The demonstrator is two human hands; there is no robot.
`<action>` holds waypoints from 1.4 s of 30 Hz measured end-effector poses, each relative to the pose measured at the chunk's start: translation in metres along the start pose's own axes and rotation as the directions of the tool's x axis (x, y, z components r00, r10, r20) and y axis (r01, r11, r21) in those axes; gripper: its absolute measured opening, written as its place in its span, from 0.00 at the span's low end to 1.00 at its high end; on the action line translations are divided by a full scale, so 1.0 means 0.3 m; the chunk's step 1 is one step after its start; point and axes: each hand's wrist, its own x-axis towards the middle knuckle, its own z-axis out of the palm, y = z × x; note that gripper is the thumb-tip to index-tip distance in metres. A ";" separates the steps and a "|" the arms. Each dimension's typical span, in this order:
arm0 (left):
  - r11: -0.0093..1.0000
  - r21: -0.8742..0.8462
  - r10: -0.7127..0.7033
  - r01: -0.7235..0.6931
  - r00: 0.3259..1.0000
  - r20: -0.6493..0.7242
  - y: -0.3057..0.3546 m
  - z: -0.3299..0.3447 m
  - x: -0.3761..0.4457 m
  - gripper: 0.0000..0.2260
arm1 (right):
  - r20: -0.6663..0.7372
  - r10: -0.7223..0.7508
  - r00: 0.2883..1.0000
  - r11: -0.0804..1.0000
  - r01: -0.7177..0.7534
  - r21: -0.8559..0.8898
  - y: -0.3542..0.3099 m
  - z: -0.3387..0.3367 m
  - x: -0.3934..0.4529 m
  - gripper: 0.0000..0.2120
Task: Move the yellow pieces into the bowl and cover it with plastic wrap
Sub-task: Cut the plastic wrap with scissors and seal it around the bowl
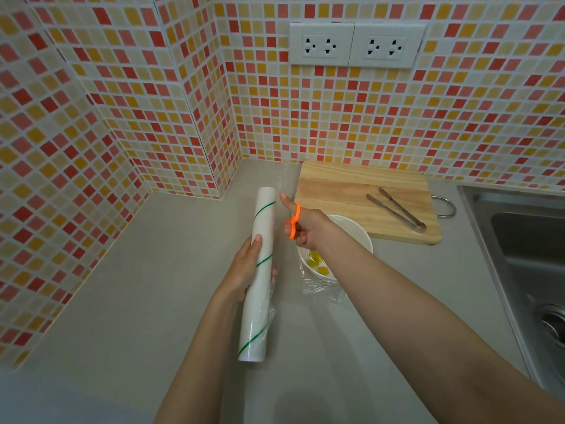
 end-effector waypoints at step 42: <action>0.398 0.911 0.241 0.111 0.945 -0.220 -0.048 0.045 0.010 0.31 | -0.371 -0.642 0.671 0.379 -0.143 -0.914 0.487 -0.652 -0.268 0.17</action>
